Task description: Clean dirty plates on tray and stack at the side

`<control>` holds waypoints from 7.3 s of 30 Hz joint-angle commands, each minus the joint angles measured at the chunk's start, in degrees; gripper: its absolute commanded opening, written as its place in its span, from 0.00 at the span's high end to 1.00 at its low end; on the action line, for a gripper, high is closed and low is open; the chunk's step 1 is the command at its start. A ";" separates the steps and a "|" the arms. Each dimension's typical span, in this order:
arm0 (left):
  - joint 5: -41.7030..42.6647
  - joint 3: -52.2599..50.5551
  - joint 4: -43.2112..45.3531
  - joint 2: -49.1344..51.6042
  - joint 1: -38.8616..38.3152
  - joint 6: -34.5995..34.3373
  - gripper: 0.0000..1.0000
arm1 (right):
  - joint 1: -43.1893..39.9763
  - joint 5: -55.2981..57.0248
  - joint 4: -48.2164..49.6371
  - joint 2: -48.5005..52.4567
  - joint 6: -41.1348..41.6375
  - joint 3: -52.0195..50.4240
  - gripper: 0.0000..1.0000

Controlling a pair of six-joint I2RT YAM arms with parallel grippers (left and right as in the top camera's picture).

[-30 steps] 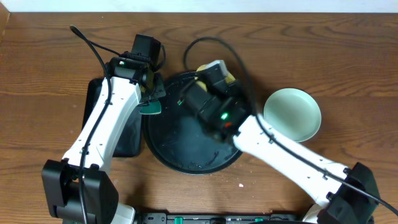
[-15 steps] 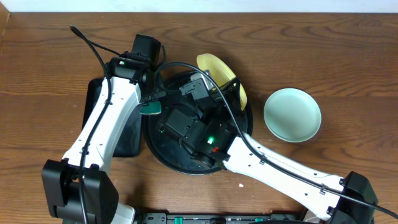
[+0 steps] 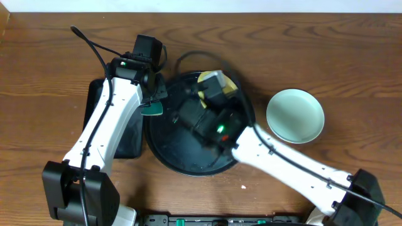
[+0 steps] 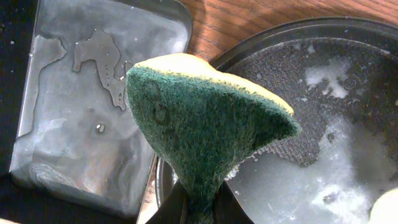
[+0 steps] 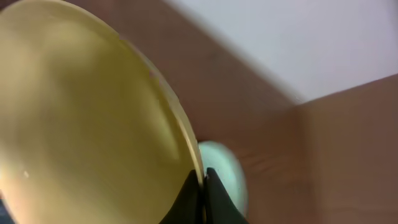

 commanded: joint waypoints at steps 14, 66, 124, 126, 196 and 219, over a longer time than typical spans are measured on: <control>-1.36 -0.04 0.02 0.02 0.26 0.13 0.92 | -28.70 -68.76 7.19 -6.12 -6.64 -1.29 0.99; -1.33 -7.85 3.13 3.34 18.71 15.61 0.92 | -49.03 -60.59 12.46 -11.47 -10.14 -13.75 0.21; 4.50 0.20 -4.90 -15.37 19.50 12.79 0.25 | -49.66 -60.28 23.91 -60.37 -27.78 -29.73 0.01; 4.50 0.20 -4.90 -15.37 19.47 12.79 0.25 | -49.66 -61.46 34.45 -65.37 -28.11 -39.54 0.01; 11.72 -72.17 58.73 -79.62 17.18 30.71 0.24 | -49.66 -61.81 53.92 -96.67 -28.06 -83.41 0.01; 8.37 -81.29 52.54 -94.79 17.18 31.26 0.24 | -49.66 -61.81 53.92 -96.67 -28.06 -83.41 0.01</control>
